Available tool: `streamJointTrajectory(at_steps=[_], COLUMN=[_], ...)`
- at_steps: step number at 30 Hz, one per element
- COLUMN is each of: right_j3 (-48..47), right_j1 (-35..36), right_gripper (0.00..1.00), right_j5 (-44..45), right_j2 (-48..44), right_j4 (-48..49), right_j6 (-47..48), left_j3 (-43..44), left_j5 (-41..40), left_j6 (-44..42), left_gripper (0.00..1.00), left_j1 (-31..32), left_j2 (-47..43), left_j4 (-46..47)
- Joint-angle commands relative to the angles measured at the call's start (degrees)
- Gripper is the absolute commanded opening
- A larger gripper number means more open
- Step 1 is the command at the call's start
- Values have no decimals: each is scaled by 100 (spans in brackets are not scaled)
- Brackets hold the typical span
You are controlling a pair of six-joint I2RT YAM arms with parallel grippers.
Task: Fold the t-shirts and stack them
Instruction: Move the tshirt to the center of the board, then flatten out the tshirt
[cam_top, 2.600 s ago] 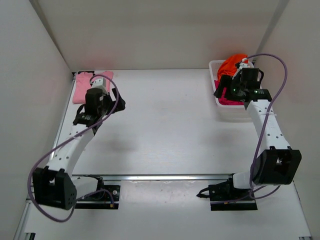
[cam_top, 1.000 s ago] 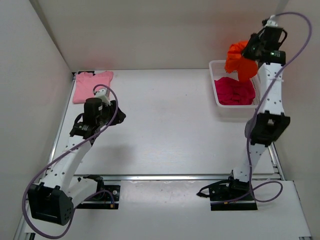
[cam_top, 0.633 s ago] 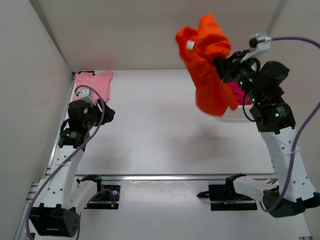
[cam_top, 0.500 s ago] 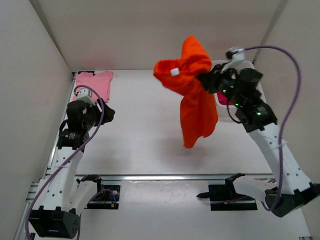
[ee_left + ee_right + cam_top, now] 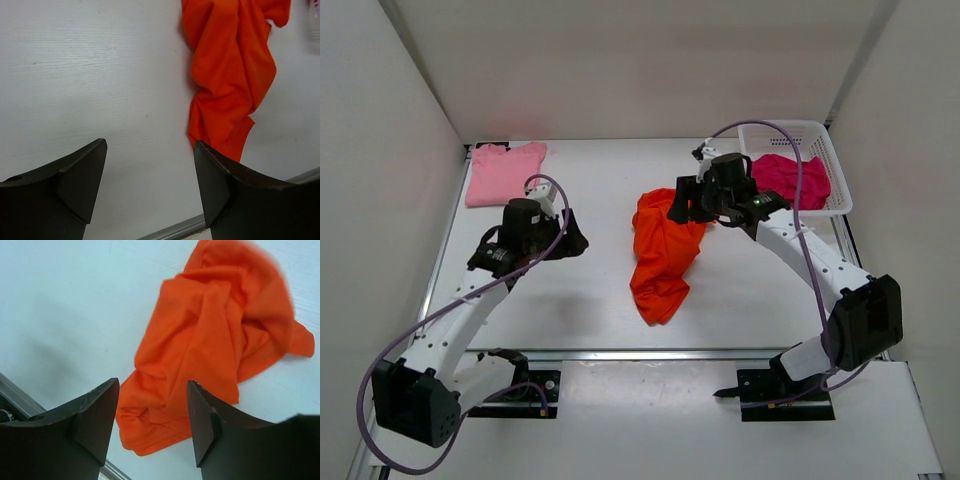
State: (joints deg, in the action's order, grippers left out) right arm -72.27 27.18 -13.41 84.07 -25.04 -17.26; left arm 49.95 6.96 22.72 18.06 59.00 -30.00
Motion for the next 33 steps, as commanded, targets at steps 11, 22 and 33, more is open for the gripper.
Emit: streamJointTrajectory(at_steps=[11,22,33], right_j3=[1776,2999,3167], right_j1=[-608,-328,173], right_gripper=[56,50,59], right_j5=[40,-505,-856], right_j2=[-540,-717,222], right_j4=[499,992,1923], right_j6=[12,-181,-507], left_j3=[672,3423,6181], left_j5=[-266,-116,464], left_j6=[338,496,716], left_gripper=[85,93,90], left_j1=[838,1032,1313], left_j2=[1849,4786,7176], left_j4=[1188,1189,198])
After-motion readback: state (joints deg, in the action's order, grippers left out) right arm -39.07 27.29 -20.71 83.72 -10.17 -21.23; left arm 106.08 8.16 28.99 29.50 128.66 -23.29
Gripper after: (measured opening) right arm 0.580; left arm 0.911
